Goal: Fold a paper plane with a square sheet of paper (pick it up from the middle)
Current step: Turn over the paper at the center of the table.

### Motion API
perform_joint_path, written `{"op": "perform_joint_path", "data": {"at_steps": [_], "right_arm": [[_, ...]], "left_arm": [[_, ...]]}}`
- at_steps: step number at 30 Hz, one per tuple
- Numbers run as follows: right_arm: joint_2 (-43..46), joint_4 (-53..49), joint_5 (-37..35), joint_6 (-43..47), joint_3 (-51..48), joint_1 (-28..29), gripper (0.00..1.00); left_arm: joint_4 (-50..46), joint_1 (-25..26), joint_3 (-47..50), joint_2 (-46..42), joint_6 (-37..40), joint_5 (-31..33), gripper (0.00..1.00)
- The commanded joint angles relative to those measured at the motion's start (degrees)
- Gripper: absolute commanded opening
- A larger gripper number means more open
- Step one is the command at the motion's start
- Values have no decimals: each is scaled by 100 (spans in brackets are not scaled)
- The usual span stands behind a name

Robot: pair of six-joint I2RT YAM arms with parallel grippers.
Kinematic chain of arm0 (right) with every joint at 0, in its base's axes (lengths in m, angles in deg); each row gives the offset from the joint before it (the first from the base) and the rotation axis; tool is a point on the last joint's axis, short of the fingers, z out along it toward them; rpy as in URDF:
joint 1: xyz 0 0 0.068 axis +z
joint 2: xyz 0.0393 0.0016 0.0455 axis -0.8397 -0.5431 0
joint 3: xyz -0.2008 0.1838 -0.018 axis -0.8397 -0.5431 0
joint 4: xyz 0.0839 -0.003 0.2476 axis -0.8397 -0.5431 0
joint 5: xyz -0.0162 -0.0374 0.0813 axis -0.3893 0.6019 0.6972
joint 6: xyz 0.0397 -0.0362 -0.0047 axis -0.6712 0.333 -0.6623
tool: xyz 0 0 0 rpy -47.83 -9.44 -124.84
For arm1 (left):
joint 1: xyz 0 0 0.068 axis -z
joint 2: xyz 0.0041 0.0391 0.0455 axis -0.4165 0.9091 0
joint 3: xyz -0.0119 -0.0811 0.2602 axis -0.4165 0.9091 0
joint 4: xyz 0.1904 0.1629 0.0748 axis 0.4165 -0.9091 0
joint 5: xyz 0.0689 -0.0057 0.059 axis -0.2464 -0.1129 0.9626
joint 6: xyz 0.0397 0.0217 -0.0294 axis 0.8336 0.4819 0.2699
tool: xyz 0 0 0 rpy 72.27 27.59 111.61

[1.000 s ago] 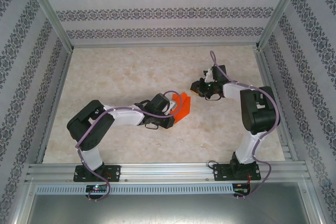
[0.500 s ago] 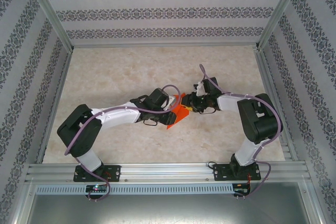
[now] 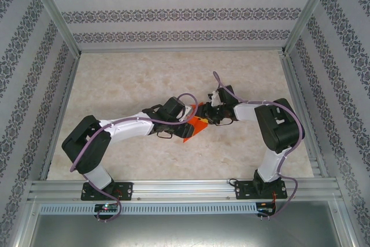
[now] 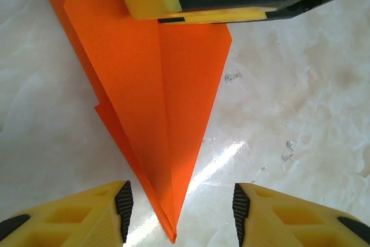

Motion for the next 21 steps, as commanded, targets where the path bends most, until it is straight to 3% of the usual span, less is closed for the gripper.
{"op": "perform_joint_path", "data": {"at_steps": [1, 14, 21], "right_arm": [[-111, -7, -30, -20, 204, 86, 40], [-177, 33, 52, -50, 273, 379, 37], [-242, 74, -4, -35, 286, 528, 26]], "left_arm": [[51, -130, 127, 97, 26, -139, 52], [306, -372, 361, -65, -75, -421, 53], [-104, -470, 350, -308, -24, -196, 55]]}}
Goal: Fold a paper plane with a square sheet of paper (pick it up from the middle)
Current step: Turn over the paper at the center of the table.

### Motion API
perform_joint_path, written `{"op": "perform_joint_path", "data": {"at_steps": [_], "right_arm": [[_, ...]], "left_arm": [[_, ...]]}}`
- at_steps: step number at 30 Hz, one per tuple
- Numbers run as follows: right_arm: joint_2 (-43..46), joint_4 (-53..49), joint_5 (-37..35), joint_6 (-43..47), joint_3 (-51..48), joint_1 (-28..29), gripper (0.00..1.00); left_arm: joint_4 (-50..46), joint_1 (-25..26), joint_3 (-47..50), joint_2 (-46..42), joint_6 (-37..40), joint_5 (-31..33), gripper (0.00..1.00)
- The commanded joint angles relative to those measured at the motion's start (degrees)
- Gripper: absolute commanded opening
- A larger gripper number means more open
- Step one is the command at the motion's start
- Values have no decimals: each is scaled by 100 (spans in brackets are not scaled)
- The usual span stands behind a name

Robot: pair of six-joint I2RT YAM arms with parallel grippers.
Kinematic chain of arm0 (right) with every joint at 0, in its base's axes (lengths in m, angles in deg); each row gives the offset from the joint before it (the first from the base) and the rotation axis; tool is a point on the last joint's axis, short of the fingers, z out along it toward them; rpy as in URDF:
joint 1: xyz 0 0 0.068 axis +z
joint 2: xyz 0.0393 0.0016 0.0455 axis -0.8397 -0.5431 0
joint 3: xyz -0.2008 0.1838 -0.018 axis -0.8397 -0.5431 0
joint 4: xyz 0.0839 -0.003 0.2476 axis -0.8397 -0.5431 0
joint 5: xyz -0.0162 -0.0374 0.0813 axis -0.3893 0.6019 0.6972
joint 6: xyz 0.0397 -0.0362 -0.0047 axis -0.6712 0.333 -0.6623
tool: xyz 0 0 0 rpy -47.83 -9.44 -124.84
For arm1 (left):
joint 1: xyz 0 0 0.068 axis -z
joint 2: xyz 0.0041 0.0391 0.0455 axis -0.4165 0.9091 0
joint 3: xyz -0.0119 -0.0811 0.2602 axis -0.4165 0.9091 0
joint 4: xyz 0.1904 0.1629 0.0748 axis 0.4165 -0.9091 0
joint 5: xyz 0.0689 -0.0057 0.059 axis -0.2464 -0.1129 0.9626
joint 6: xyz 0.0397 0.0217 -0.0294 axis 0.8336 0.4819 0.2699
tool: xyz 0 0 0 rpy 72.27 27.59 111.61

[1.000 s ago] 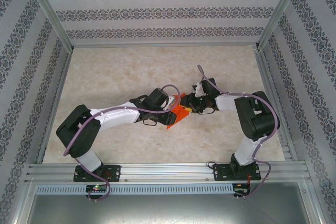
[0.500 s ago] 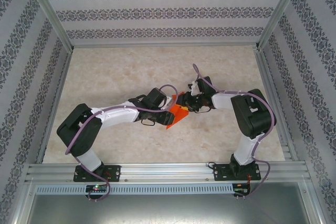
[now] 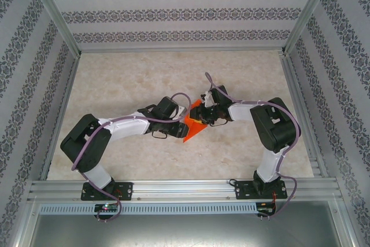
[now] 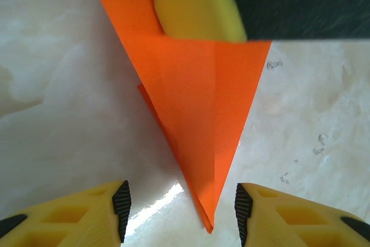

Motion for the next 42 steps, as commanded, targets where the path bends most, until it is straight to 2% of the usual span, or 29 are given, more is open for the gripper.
{"op": "perform_joint_path", "data": {"at_steps": [1, 10, 15, 21, 25, 29, 35, 38, 42], "right_arm": [[-82, 65, -5, -20, 88, 90, 23], [217, -100, -29, -16, 207, 141, 4], [506, -35, 9, -149, 171, 139, 0], [849, 88, 132, -386, 159, 126, 0], [1062, 263, 231, -595, 154, 92, 0], [1229, 816, 419, -1011, 29, 38, 0], [1515, 1352, 579, -1440, -66, -32, 0], [1661, 1481, 562, -1556, -90, -35, 0], [1779, 1707, 561, -1762, -99, -41, 0]], "left_arm": [[-355, -59, -32, -287, -7, 148, 55], [-702, -59, -9, -704, -29, 285, 59], [-734, -56, 23, -956, -253, 293, 63], [-779, -59, -47, -1365, -685, 576, 67], [-520, -85, 69, -1795, -998, 628, 78], [120, -292, 436, -2186, -1665, 291, 83], [1047, -875, 1042, -2546, -2870, -560, 85], [2052, -894, 1436, -2664, -3730, -919, 88], [2982, -888, 1658, -2607, -4429, -1217, 88]]}}
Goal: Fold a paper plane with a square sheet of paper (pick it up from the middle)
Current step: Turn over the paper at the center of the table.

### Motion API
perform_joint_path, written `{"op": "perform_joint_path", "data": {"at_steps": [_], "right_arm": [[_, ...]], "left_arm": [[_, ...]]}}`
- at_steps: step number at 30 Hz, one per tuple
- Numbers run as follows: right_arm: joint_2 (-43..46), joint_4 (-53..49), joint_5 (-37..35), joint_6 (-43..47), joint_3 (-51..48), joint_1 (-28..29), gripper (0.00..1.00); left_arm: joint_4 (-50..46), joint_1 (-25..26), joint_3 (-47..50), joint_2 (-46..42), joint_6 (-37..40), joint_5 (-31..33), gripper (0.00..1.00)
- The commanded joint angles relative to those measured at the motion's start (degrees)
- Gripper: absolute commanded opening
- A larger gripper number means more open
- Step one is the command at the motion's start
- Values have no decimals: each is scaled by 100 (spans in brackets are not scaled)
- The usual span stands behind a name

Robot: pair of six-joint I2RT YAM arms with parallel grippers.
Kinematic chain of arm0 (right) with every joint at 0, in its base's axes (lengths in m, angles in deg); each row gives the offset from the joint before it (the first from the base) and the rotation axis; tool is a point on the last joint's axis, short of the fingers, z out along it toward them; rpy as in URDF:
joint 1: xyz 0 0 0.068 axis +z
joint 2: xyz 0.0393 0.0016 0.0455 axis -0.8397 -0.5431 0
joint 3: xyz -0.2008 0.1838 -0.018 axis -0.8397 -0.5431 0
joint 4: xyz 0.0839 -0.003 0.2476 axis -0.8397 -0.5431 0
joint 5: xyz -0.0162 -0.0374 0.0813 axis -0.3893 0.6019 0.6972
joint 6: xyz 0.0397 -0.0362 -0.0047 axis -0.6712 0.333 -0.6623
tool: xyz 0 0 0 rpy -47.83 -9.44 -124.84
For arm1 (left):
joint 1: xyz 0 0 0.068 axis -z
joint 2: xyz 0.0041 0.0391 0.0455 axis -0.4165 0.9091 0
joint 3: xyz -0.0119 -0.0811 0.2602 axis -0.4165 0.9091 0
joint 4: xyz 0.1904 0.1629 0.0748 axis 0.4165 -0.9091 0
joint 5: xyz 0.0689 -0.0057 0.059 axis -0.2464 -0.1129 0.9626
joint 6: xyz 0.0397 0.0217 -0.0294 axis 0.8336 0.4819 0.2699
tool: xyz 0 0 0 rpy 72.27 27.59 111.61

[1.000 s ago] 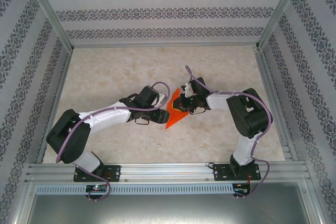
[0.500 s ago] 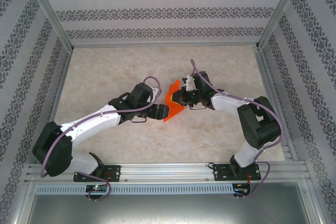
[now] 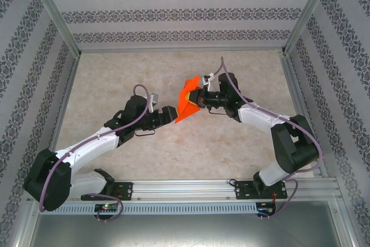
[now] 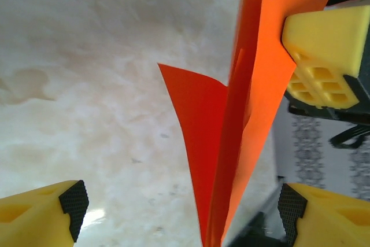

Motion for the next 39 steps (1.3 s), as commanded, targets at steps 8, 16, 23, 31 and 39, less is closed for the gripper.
{"op": "perform_joint_path", "data": {"at_steps": [8, 16, 23, 31, 39], "right_arm": [[343, 852, 187, -621, -179, -37, 0], [430, 1158, 203, -800, -313, -45, 0], [454, 1122, 288, -767, -353, -44, 0], [480, 1116, 318, -750, -397, -54, 0], [533, 1097, 340, -743, -423, -81, 0]], "left_arm": [[2533, -9, 62, 397, -1803, -785, 83], [2716, 35, -147, 616, -1916, -970, 68], [2364, 39, -394, 618, -1636, -1147, 53], [1909, 35, -510, 578, -1323, -1164, 37], [1756, 35, -521, 613, -1160, -1164, 27]]}}
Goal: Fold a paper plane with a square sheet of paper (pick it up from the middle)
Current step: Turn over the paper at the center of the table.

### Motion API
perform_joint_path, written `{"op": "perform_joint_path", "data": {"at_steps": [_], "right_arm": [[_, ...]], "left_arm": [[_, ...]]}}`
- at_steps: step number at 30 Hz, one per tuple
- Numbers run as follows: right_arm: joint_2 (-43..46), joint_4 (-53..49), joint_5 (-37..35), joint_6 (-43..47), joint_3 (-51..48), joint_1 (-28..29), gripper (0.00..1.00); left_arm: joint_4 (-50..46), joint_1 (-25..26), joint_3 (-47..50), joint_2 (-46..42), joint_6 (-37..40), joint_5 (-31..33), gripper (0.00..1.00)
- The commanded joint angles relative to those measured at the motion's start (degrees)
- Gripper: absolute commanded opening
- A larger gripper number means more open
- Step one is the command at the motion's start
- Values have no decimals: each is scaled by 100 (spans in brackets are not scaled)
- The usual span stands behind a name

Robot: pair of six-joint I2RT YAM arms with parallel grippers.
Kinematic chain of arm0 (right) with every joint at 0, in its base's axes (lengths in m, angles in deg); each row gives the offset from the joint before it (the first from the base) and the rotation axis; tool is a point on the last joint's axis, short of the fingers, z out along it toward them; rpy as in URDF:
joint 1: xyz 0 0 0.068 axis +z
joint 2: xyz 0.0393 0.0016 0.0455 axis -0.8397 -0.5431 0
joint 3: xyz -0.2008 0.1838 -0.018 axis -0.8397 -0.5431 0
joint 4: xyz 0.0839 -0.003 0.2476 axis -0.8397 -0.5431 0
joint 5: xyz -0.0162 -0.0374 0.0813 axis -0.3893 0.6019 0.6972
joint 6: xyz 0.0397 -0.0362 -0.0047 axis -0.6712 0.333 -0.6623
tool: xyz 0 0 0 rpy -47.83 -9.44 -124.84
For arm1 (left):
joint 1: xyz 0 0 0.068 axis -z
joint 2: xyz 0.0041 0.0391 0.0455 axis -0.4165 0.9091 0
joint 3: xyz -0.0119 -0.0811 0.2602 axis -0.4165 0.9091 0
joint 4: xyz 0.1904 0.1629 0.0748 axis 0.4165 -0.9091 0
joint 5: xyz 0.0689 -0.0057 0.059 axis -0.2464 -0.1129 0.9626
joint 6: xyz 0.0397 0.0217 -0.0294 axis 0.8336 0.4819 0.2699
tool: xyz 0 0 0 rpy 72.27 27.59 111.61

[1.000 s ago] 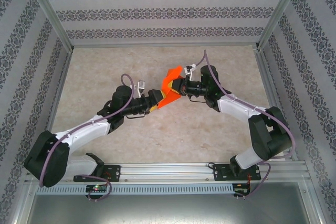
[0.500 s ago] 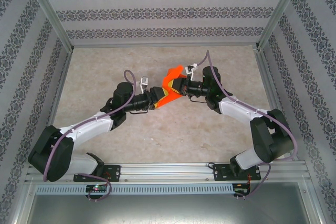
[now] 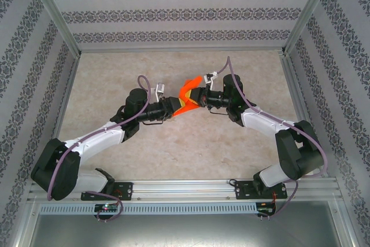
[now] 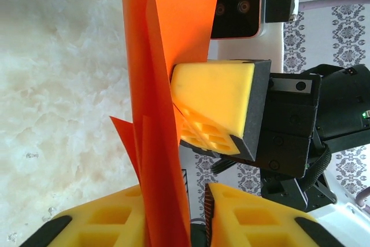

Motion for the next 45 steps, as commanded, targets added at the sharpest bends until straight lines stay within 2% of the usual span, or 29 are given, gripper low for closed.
{"op": "perform_joint_path", "data": {"at_steps": [1, 11, 16, 19, 23, 26, 29, 31, 35, 41, 45], "right_arm": [[180, 190, 154, -5, -53, -81, 0], [189, 175, 165, 17, -34, -85, 2], [207, -100, 38, 208, -19, -154, 25], [345, -602, -142, 578, -29, -296, 35], [771, -1990, -706, 1581, 29, -560, 45], [1005, -2756, -931, 2127, 51, -739, 58], [1156, -3140, -983, 2417, 27, -902, 61], [1227, -3410, -1053, 2607, 48, -992, 62], [1352, -3767, -1149, 2886, 37, -1155, 63], [1375, -3747, -970, 2956, 31, -1323, 69], [1419, -3717, -865, 2987, -18, -1471, 70]], "left_arm": [[-180, 31, -180, -31, 260, -131, 25], [-344, 28, -242, 20, 378, -170, 12], [-553, 31, -310, 17, 528, -171, 9], [-948, 31, -417, -9, 818, -129, 7], [-2501, 26, -815, -180, 1876, 341, 5], [-3819, 28, -1289, -213, 2756, 947, 4], [-4879, 34, -1729, -128, 3469, 1544, 4], [-5647, 89, -2102, 20, 3990, 2215, 3], [-6959, 477, -2823, 422, 4762, 4204, 2], [-7653, 1348, -3556, 1279, 5327, 6555, 2], [-7674, 1791, -3661, 1917, 5668, 7614, 2]]}}
